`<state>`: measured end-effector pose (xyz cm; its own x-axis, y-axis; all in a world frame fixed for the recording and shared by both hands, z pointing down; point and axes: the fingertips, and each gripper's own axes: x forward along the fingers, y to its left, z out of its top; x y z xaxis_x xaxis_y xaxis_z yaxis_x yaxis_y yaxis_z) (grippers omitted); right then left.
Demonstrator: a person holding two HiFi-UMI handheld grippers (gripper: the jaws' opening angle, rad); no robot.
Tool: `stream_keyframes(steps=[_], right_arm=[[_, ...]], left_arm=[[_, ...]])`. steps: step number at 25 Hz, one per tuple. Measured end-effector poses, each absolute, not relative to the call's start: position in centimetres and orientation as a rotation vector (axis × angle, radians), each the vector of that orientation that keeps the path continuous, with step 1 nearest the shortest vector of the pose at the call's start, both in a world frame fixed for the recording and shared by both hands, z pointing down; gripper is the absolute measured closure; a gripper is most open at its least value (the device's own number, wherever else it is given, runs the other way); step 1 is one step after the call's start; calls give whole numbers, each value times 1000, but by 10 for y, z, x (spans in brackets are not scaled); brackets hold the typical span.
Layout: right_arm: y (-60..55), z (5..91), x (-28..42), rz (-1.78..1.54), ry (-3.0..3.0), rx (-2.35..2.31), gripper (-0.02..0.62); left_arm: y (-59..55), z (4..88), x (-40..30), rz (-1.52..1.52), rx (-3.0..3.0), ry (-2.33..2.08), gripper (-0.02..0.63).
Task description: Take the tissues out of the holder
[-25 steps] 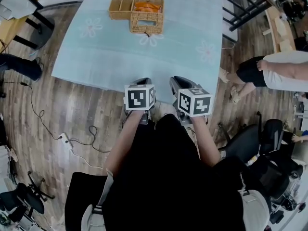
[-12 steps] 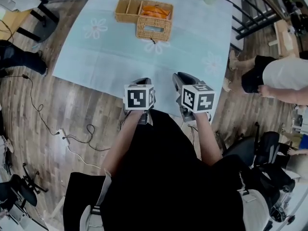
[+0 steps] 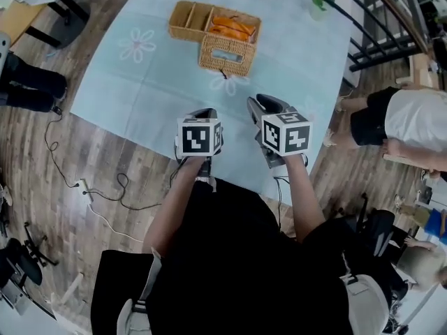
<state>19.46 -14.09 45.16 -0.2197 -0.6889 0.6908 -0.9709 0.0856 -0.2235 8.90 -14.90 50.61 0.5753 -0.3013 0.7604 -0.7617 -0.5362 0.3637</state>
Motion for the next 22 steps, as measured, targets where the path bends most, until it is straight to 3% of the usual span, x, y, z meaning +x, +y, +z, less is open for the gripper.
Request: stream_keyframes(steps=[22], right_arm=[[-316,480,258,654,-1981,1318,397]], left_arm=[[-227,543,118,811,1993,-921,595]])
